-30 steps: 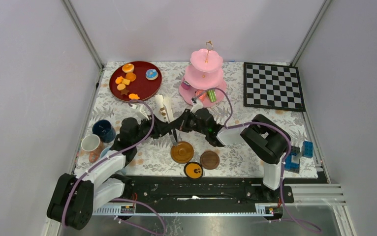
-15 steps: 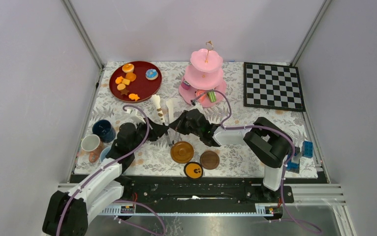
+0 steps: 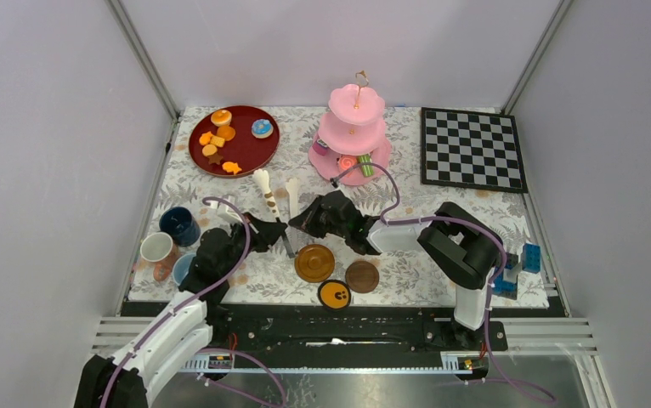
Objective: Serve the afternoon tea
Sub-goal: Adjust the clamp at the center of the board.
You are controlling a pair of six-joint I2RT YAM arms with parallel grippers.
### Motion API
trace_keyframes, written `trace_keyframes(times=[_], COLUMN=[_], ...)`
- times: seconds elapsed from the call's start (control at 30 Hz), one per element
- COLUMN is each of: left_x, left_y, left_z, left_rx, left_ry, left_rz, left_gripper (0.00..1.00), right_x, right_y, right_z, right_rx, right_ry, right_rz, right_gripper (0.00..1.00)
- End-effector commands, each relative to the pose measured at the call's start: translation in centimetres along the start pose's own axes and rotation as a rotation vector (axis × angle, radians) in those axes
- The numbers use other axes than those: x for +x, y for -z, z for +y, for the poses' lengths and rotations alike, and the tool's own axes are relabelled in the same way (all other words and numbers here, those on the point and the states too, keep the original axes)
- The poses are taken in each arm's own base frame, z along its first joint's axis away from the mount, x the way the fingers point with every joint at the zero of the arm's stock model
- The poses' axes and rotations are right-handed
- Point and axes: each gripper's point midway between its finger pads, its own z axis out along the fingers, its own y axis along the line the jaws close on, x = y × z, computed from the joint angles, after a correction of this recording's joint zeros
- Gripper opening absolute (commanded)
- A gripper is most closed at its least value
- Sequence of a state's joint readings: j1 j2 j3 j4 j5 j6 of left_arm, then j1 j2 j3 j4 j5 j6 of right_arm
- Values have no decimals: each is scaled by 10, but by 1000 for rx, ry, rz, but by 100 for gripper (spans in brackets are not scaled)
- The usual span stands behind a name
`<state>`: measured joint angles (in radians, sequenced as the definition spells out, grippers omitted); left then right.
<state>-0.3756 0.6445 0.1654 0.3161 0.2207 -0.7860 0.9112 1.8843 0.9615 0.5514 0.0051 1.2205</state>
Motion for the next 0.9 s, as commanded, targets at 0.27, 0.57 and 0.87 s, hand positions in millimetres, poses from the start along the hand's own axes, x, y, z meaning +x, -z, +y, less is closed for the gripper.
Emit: trace_keyframes(times=[0.27,0.57,0.87], left_x=[-24,-39,-30], left_y=[-20,7,7], left_z=[9,33,64], left_rx=[-115,-260,-397], left_ry=[-15,-19,37], left_rz=[-39,-155,-152], left_gripper=[64,99,99], right_x=[-59,-85,-78], right_y=[-19,-31,-51], right_z=[-38,-65,-64], right_rx=[279,607,647], right_ry=[208,362,397], right_rz=[-218,-295,-294], right_gripper=[0,0,1])
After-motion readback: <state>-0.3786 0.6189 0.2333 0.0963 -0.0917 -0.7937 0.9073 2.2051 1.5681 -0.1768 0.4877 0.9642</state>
